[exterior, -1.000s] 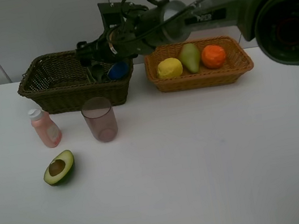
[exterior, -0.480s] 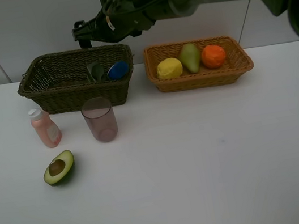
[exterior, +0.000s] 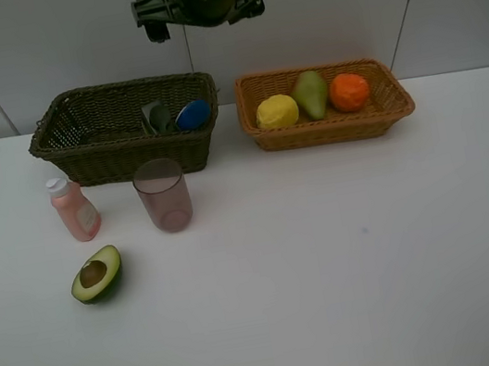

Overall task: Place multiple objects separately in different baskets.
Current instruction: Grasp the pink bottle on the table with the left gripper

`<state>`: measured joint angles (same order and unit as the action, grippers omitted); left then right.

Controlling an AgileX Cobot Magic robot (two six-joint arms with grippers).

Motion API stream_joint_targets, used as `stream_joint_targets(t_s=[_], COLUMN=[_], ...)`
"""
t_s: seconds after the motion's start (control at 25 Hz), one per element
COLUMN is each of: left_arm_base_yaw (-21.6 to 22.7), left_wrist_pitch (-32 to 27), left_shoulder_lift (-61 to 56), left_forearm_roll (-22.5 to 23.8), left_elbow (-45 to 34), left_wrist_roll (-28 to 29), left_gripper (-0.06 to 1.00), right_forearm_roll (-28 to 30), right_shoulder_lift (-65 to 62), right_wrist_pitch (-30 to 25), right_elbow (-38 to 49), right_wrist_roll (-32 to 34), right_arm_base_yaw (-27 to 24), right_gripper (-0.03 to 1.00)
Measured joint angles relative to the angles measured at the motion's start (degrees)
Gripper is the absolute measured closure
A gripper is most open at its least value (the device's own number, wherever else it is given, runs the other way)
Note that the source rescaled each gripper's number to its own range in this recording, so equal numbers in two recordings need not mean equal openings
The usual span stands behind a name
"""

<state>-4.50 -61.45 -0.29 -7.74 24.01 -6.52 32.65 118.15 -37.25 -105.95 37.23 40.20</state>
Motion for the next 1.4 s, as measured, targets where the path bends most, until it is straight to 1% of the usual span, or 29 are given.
stream_joint_targets(t_s=[0.24, 0.48, 0.92, 1.12, 1.24, 1.4], left_arm_base_yaw=[0.0, 0.0, 0.0, 0.0, 0.0, 0.0], left_wrist_pitch=[0.0, 0.0, 0.0, 0.0, 0.0, 0.0], left_shoulder_lift=[0.0, 0.0, 0.0, 0.0, 0.0, 0.0], left_forearm_roll=[0.0, 0.0, 0.0, 0.0, 0.0, 0.0], left_elbow=[0.0, 0.0, 0.0, 0.0, 0.0, 0.0], left_wrist_roll=[0.0, 0.0, 0.0, 0.0, 0.0, 0.0], left_gripper=[-0.05, -0.05, -0.05, -0.05, -0.05, -0.05], right_forearm_roll=[-0.2, -0.1, 0.2, 0.0, -1.0, -3.3], right_shoulder_lift=[-10.4, -22.1, -46.7, -56.0, -61.0, -66.4], right_wrist_pitch=[-2.9, -5.3, -6.4, -10.5, -13.2, -18.7], right_elbow=[10.7, 23.0, 45.6, 52.4, 54.4, 56.1], right_wrist_roll=[-0.8, -4.6, -10.9, -12.0, -12.0, -12.0], right_arm_base_yaw=[0.0, -0.1, -0.1, -0.1, -0.1, -0.1], right_gripper=[-0.03, -0.03, -0.03, -0.03, -0.03, -0.03])
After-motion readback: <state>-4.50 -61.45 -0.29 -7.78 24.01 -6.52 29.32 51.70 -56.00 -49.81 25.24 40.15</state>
